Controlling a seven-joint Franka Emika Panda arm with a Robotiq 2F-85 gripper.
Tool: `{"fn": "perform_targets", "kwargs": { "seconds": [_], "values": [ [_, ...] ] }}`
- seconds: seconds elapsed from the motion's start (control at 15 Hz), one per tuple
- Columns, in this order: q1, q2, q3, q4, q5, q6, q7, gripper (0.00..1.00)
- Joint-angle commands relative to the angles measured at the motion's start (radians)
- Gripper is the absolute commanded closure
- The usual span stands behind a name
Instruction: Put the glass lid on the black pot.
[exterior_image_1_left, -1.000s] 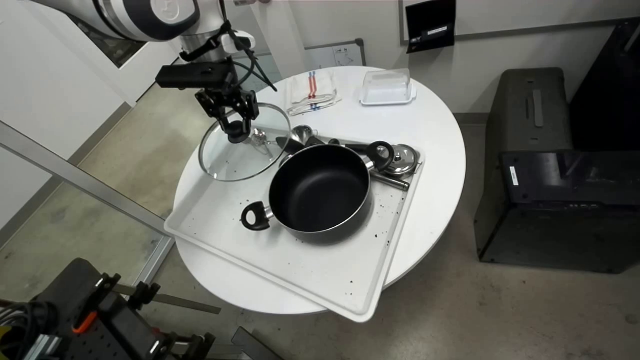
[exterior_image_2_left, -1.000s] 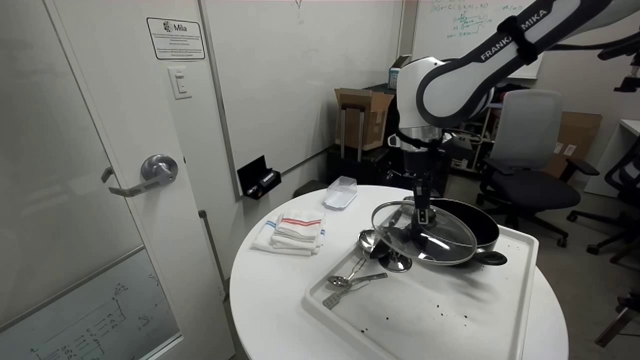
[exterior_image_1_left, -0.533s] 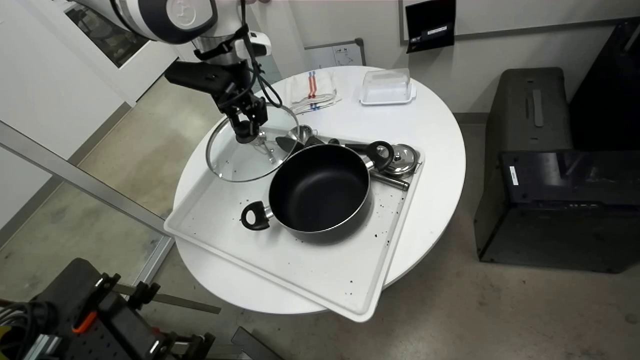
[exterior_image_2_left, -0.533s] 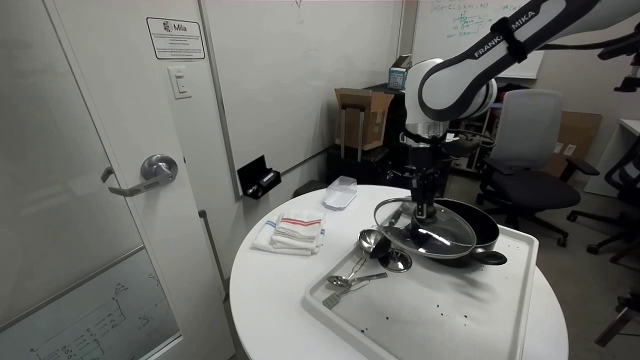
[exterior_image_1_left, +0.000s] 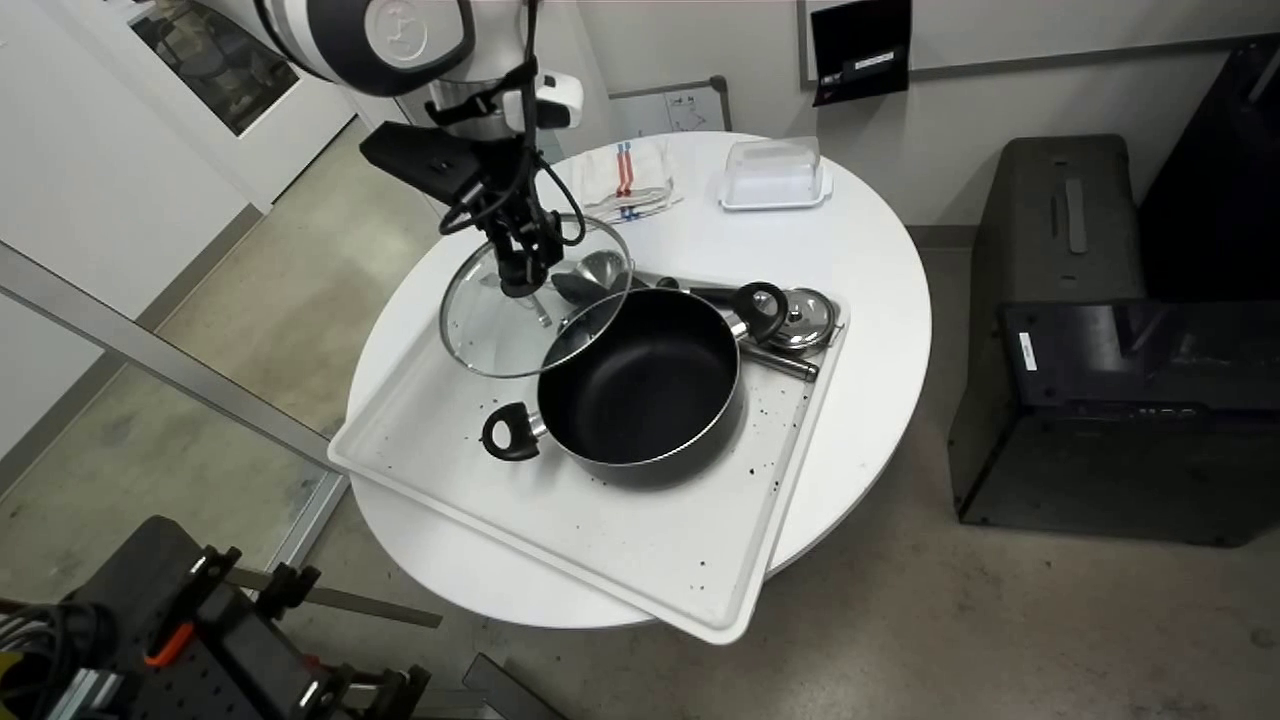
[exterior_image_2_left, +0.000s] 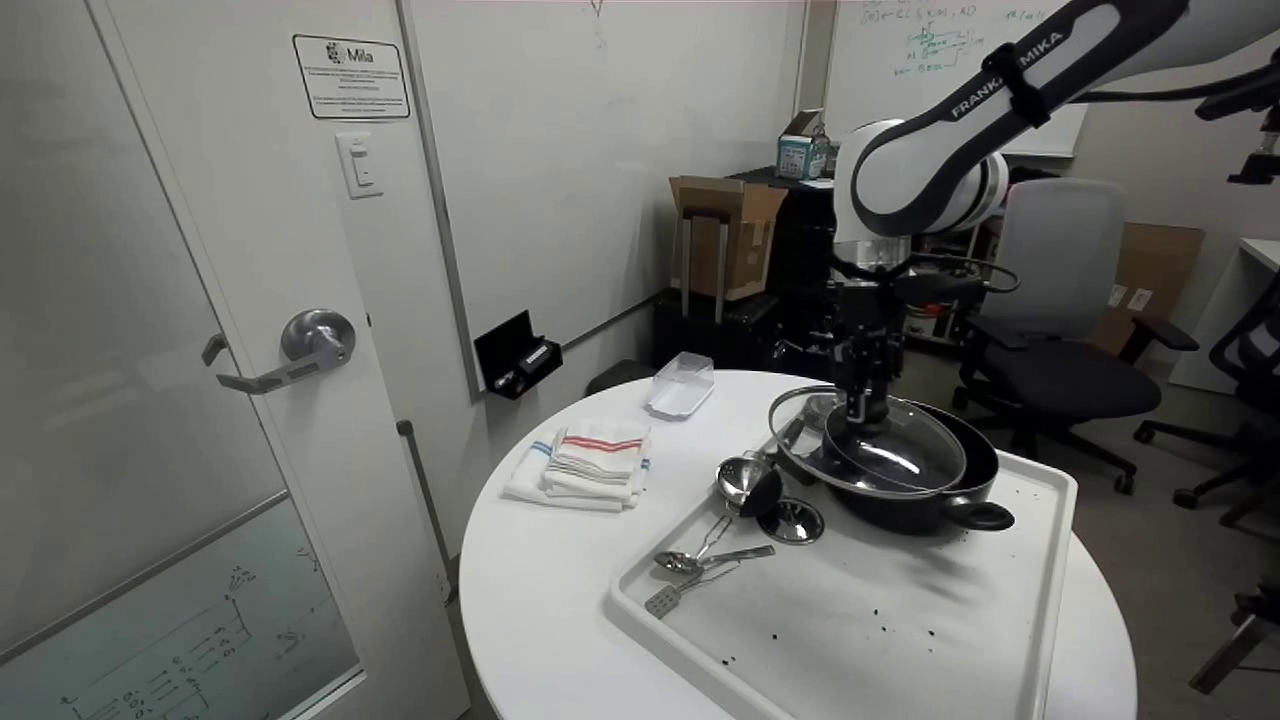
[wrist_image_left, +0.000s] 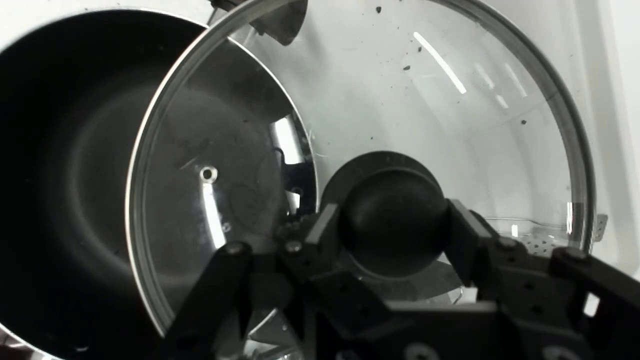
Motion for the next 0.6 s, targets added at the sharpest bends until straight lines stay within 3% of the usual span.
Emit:
{"fn": "perform_targets", "kwargs": {
  "seconds": [0.0,0.53],
  "values": [
    [-0.026,-0.002,-0.012,0.008,0.052,-0.043,0.039,0.73],
    [-0.086,0.016,-0.047,0.002,0.119,-0.043,0.098,0.73]
  ]
}}
